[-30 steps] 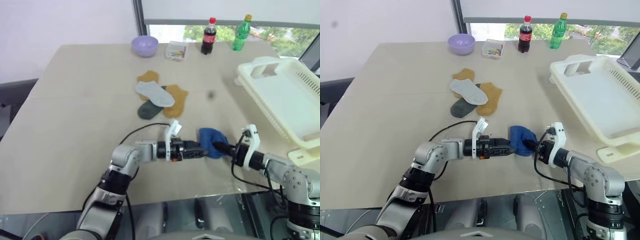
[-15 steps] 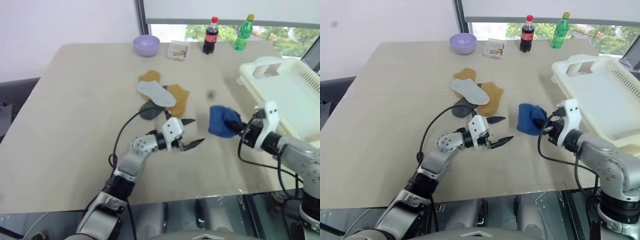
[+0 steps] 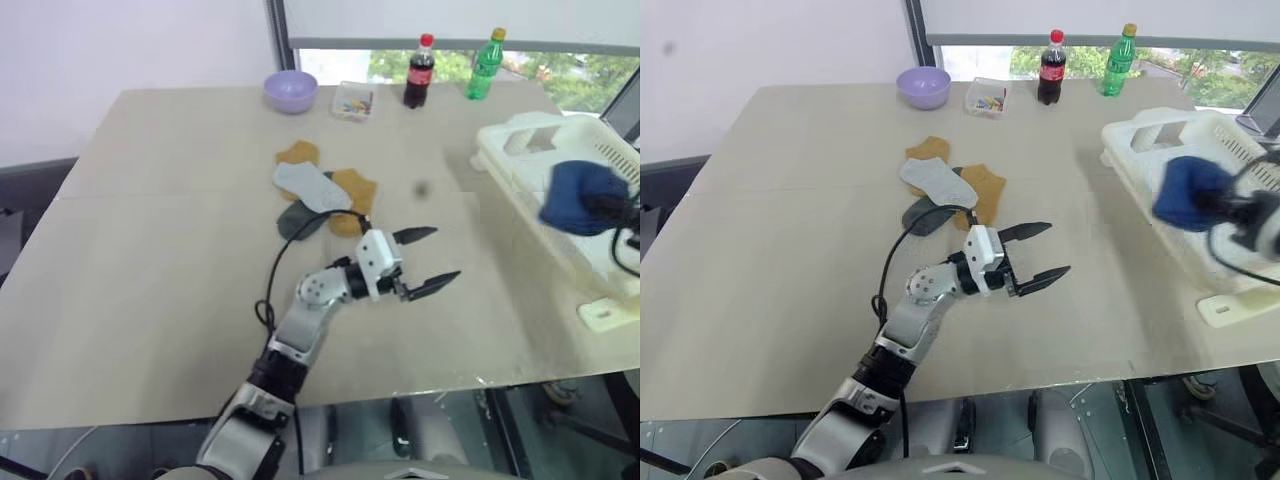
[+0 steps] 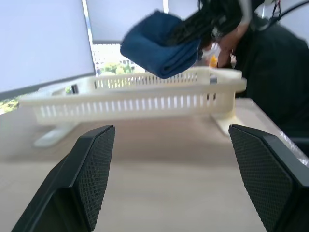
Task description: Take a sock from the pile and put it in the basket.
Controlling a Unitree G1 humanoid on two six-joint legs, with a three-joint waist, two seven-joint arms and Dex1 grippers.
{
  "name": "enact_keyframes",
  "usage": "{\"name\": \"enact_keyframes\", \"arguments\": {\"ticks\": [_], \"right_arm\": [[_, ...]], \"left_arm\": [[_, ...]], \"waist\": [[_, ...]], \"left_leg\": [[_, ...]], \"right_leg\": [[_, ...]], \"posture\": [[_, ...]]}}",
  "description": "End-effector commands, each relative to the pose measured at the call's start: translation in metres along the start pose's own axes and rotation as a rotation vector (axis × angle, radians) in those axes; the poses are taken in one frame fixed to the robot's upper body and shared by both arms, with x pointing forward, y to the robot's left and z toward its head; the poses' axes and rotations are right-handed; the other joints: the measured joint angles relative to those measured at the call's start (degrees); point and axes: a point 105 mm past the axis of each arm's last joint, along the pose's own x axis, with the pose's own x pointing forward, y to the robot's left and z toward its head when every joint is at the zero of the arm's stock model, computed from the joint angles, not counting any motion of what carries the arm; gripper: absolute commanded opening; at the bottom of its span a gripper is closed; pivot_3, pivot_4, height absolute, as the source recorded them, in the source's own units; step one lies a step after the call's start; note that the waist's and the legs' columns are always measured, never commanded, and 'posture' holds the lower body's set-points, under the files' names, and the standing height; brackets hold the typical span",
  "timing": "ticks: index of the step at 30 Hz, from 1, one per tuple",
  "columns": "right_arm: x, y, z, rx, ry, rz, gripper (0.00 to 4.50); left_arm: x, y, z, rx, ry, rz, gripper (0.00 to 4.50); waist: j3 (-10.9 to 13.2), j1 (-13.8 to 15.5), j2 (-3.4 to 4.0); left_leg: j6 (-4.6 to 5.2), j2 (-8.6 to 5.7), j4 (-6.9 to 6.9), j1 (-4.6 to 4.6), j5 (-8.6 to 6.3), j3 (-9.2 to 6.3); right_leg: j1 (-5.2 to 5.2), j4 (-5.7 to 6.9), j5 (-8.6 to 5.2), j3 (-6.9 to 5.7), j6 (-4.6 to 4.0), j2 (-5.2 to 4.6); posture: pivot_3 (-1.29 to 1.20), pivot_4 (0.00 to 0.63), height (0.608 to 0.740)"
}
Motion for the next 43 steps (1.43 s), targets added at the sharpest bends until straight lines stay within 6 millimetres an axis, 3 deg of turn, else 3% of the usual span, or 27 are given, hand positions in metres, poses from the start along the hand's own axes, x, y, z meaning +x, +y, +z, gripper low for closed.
{"name": "enact_keyframes", "arguments": {"ticks": [1,5,7,8,11,13,18,21,24,27,31,35,43], "right_arm": [[-0.003,-0.029,0.000,0.079,-0.022,-0.054,1.03],[-0.001,-0.047,-0.006,0.032,0.000,-0.120,2.89],[-0.005,-0.056,-0.008,-0.150,0.035,-0.192,4.09],[-0.006,-0.060,-0.009,-0.241,0.055,-0.217,4.38],[-0.010,-0.059,0.001,-0.427,0.033,-0.219,4.38],[-0.011,-0.050,0.017,-0.532,-0.066,-0.194,4.38],[-0.010,0.004,0.031,-0.643,-0.249,0.050,4.38],[-0.013,0.044,0.015,-0.649,-0.300,0.258,4.38],[-0.019,0.100,-0.033,-0.580,-0.268,0.543,4.38],[-0.023,0.123,-0.065,-0.535,-0.238,0.649,4.38],[-0.025,0.130,-0.110,-0.519,-0.152,0.706,4.38],[-0.043,0.110,-0.155,-0.440,-0.043,0.737,4.38],[-0.051,0.078,-0.179,-0.401,0.010,0.655,4.38]], "left_arm": [[0.010,0.002,0.017,0.001,-0.073,0.002,4.06],[0.011,0.003,0.019,0.002,-0.077,0.003,4.06],[0.011,0.003,0.019,0.004,-0.075,0.005,4.06],[0.011,0.003,0.019,0.007,-0.074,0.005,4.06],[0.009,0.003,0.019,0.007,-0.070,0.006,4.06],[0.007,0.003,0.018,0.007,-0.068,0.007,4.06],[0.002,0.006,0.017,0.009,-0.058,0.011,4.06],[-0.005,0.008,0.013,0.011,-0.038,0.026,4.06],[-0.029,0.017,-0.002,0.014,0.059,0.096,4.06],[-0.050,0.020,-0.011,0.030,0.140,0.134,4.06],[-0.083,0.021,-0.020,0.037,0.253,0.186,4.06],[-0.130,0.023,-0.018,-0.005,0.372,0.318,4.06],[-0.185,0.001,-0.005,-0.041,0.498,0.453,4.06]], "waist": [[-0.03,-0.09,0.04],[-0.11,0.02,0.23],[-0.16,0.02,0.37],[-0.17,0.09,0.39],[-0.18,0.07,0.40],[-0.18,-0.25,0.41],[-0.17,-0.61,0.41],[-0.18,-0.53,0.42],[-0.19,-0.34,0.42],[-0.18,-0.28,0.44],[-0.18,0.26,0.42],[-0.19,0.12,0.43],[-0.19,-0.11,0.43]], "left_leg": [[0.00,0.02,0.00,0.00,0.00,0.01],[0.00,0.02,0.02,0.01,0.00,0.03],[0.00,0.00,0.02,0.01,0.00,0.06],[0.01,0.00,0.02,0.01,0.00,0.06],[0.02,-0.01,0.02,0.00,-0.01,0.07],[0.02,-0.02,0.02,0.03,-0.01,0.12],[0.02,0.05,0.09,0.13,-0.01,0.13],[0.01,0.07,0.11,0.12,-0.01,0.06],[0.02,0.10,0.08,0.09,-0.01,-0.01],[0.02,0.19,0.05,0.06,-0.01,-0.02],[0.02,0.14,0.12,0.06,-0.01,0.05],[0.02,0.15,0.15,0.16,-0.02,-0.01],[-0.02,0.32,0.16,0.47,-0.03,0.13]], "right_leg": [[-0.01,0.01,0.03,0.04,0.05,0.05],[-0.01,0.01,0.10,0.07,0.18,0.09],[-0.02,0.00,0.11,0.12,0.20,0.08],[-0.02,0.00,0.11,0.12,0.20,0.08],[-0.02,-0.02,0.10,0.12,0.23,0.08],[-0.02,-0.03,0.05,0.16,0.36,0.09],[0.00,0.00,0.05,0.25,0.52,0.23],[0.00,0.02,0.06,0.22,0.51,0.28],[0.02,0.01,0.12,0.16,0.42,0.28],[-0.03,0.01,0.18,0.15,0.30,0.27],[0.00,-0.02,0.12,0.17,0.33,0.06],[0.12,-0.03,-0.06,0.06,0.35,-0.02],[0.22,0.06,-0.05,0.04,0.35,-0.08]], "posture": [[0.00,0.150,0.735],[0.00,0.150,0.735],[0.00,0.150,0.735],[0.00,0.150,0.735],[0.00,0.150,0.735],[0.00,0.150,0.735],[0.00,0.150,0.735],[0.00,0.150,0.735],[0.00,0.150,0.735],[0.00,0.150,0.735],[0.00,0.150,0.735],[0.00,0.150,0.735],[0.00,0.150,0.735]]}}
